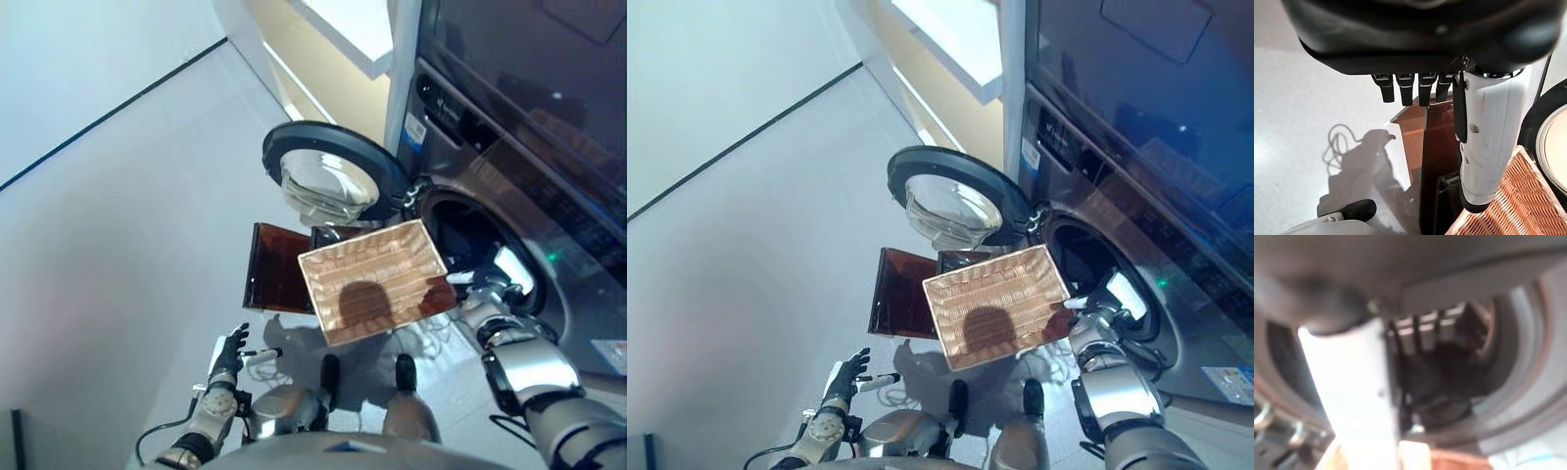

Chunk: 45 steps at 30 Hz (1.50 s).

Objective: Pick up the clothes and place them into the washing machine

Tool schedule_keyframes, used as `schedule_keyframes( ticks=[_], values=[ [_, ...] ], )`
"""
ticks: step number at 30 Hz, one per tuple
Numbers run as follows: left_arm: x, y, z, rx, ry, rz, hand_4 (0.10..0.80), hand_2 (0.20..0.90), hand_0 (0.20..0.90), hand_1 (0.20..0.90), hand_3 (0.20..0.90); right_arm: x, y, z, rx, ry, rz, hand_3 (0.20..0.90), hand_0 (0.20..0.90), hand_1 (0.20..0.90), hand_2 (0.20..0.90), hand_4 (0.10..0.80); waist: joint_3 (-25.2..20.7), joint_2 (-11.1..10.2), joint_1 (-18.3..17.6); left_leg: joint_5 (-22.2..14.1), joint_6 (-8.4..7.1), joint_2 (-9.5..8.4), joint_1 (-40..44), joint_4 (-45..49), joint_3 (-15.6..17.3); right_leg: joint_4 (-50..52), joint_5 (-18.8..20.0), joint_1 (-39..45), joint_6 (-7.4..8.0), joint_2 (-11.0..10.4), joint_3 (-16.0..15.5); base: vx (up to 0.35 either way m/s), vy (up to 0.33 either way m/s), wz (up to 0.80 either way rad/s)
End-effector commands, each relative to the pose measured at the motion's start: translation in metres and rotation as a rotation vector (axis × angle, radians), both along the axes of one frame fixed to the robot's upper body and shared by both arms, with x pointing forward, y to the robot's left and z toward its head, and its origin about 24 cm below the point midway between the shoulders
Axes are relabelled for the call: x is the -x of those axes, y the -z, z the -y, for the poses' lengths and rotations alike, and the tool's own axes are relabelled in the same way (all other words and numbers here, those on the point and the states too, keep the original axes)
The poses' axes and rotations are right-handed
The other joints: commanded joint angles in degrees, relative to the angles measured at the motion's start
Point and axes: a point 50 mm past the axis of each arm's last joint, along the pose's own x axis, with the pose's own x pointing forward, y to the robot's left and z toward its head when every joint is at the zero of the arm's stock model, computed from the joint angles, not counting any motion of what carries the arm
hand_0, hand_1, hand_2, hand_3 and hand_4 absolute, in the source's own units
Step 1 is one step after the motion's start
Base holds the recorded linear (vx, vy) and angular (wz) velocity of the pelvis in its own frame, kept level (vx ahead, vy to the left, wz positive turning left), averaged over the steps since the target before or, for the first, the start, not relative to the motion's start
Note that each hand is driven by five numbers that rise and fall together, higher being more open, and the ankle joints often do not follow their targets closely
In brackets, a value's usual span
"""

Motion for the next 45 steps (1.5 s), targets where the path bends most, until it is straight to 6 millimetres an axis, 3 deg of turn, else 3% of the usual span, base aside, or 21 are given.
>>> schedule_keyframes(
  ticks=[1, 7, 25, 33, 45],
  values=[
    [0.059, 0.017, -0.022, -0.092, -0.021, -0.163, 0.8, 0.9, 0.9, 0.9, 0.9, 0.035, 0.021, 0.004, 0.21, -0.06, -0.052, 0.9, 0.9, 0.9, 0.9, 0.8, -17.54, -3.69, -2.15, -6.15, -3.32, -0.53, -2.03, 3.73, -0.57, 5.48, -5.44, 0.31, -0.82, 0.19, 0.29, 0.07, -0.005, -0.09],
    [0.063, 0.017, -0.029, -0.113, -0.032, -0.176, 0.8, 0.9, 0.9, 0.9, 0.9, 0.042, 0.038, -0.016, 0.069, -0.102, -0.065, 0.9, 0.9, 0.9, 0.9, 0.8, -17.83, -4.21, -2.42, -6.46, -3.24, -0.43, -1.04, 3.76, -0.4, 6.19, -5.86, 0.91, -0.61, 0.06, 0.29, 0.015, -0.003, -0.02],
    [0.067, 0.017, -0.04, -0.136, -0.034, -0.208, 0.8, 0.9, 0.9, 0.9, 0.9, 0.066, 0.063, -0.03, -0.103, -0.148, -0.165, 0.9, 0.9, 0.9, 0.9, 0.8, -18.11, -5.69, -2.29, -7.32, -2.92, -0.29, 0.33, 5.01, -0.4, 7.49, -6.78, 2.11, -0.59, 0.29, 0.5, 0.003, -0.004, -0.01],
    [0.07, 0.019, -0.049, -0.179, -0.047, -0.274, 0.8, 0.9, 0.9, 0.9, 0.9, 0.078, 0.076, -0.047, -0.163, -0.185, -0.208, 0.9, 0.9, 0.9, 0.9, 0.8, -18.77, -7.04, -2.58, -6.07, -3.37, 0.56, -0.66, 4.69, -0.64, 6.74, -5.36, 1.32, -0.76, 1.01, 0.52, -0.042, -0.047, -0.02],
    [0.092, 0.024, -0.061, -0.233, -0.025, -0.461, 0.8, 0.9, 0.9, 0.9, 0.9, 0.126, 0.105, -0.06, -0.322, -0.148, -0.389, 0.9, 0.9, 0.9, 0.9, 0.8, -19.76, -8.12, -3.26, -3.24, -4.24, 2.24, -0.37, 1.6, -0.55, 3.39, -3.09, 1.16, -1.35, 2.44, 0.47, -0.065, -0.052, -0.03]
  ],
)
